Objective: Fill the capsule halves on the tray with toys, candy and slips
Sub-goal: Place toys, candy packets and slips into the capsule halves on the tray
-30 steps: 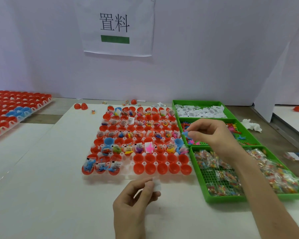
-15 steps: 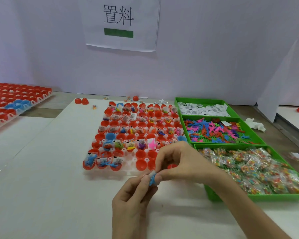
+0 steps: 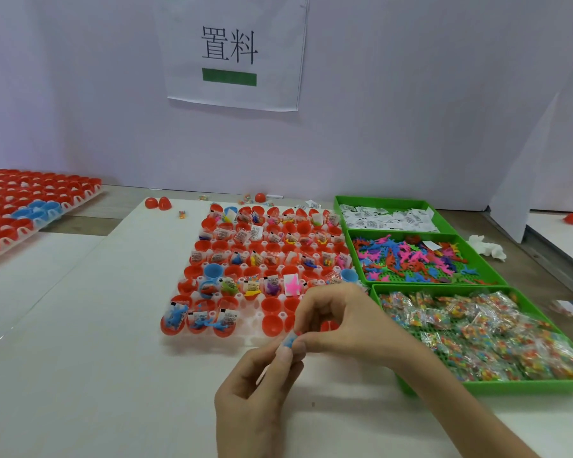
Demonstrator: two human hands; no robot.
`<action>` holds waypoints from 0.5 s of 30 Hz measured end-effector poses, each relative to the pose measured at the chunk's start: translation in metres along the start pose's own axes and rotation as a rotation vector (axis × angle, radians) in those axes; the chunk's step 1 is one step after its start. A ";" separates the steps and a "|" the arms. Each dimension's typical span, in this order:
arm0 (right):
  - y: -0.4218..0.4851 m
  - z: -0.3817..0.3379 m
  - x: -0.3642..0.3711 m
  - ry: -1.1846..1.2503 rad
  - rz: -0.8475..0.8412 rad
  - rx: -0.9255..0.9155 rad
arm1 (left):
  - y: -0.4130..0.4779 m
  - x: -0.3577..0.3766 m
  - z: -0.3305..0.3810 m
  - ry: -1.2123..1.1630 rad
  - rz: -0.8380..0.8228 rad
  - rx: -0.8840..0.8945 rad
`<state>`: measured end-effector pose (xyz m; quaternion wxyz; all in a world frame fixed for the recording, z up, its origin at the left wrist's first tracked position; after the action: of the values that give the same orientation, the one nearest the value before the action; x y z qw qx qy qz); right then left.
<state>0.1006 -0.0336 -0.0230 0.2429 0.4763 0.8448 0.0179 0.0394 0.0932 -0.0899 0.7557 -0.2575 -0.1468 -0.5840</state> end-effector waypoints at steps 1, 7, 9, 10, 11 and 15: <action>0.000 0.001 -0.001 -0.011 0.000 0.009 | 0.000 -0.001 0.000 0.011 0.011 0.014; 0.001 0.005 0.005 -0.087 -0.027 0.012 | -0.003 -0.005 0.003 0.004 0.057 0.061; 0.001 0.004 0.006 -0.083 0.003 -0.009 | -0.003 -0.008 0.004 -0.050 0.107 0.073; 0.000 0.003 0.006 -0.092 0.019 -0.022 | -0.003 -0.009 0.003 -0.086 0.124 0.065; 0.000 0.002 0.005 -0.114 0.042 -0.037 | -0.003 -0.009 0.002 -0.120 0.133 0.051; 0.007 -0.004 -0.010 -0.252 0.219 -0.082 | 0.000 -0.009 -0.001 -0.190 0.102 0.000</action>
<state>0.1088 -0.0366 -0.0138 0.3628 0.5538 0.7493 0.0187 0.0367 0.1003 -0.0956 0.7672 -0.3187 -0.2045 -0.5177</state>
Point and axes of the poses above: each hand's wrist, its own y-axis towards the middle knuckle, its own x-axis out of the palm, z = x × y, the point moved 7 cm from there along y, towards the middle knuckle, and after that the axes turned 4 degrees about -x, right-handed, at the moved point
